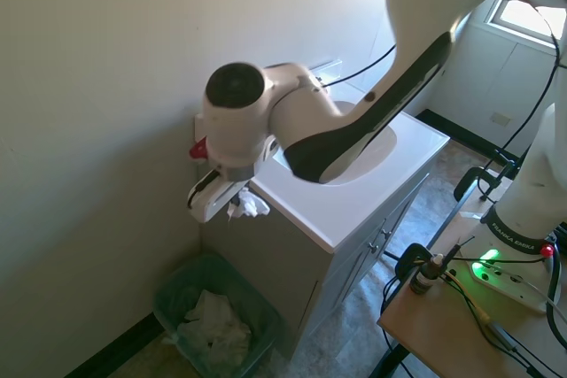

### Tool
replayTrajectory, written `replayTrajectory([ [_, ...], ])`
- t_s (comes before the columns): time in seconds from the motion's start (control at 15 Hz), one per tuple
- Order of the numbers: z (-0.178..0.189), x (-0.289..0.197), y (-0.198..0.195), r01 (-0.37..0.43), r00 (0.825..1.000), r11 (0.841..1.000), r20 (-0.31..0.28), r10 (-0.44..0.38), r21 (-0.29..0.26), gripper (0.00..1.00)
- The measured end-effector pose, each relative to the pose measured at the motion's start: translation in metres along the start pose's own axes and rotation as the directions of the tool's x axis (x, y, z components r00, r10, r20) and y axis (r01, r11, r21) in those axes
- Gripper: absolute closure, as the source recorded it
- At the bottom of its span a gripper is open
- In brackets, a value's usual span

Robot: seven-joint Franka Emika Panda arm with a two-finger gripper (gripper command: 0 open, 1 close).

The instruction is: Throw the tissue in the trash bin

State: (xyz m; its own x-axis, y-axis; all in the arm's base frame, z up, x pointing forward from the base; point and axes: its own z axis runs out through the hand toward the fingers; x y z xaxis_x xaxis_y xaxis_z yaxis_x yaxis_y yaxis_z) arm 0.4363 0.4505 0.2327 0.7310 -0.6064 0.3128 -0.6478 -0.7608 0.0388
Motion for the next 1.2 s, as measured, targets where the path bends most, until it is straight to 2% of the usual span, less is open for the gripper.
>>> replayTrajectory([
  [0.27, 0.048, -0.004, -0.048, 0.001, 0.999, 0.999, 0.035, 0.0, -0.039, 1.0],
  [0.33, 0.057, -0.001, -0.055, -0.003, 0.999, 0.999, 0.039, 0.005, -0.053, 0.0],
  [0.73, 0.079, 0.028, -0.064, -0.05, 0.998, 0.994, 0.034, 0.054, -0.102, 0.0],
  [1.2, 0.085, 0.036, -0.062, -0.066, 0.997, 0.991, 0.032, 0.07, -0.113, 0.0],
])
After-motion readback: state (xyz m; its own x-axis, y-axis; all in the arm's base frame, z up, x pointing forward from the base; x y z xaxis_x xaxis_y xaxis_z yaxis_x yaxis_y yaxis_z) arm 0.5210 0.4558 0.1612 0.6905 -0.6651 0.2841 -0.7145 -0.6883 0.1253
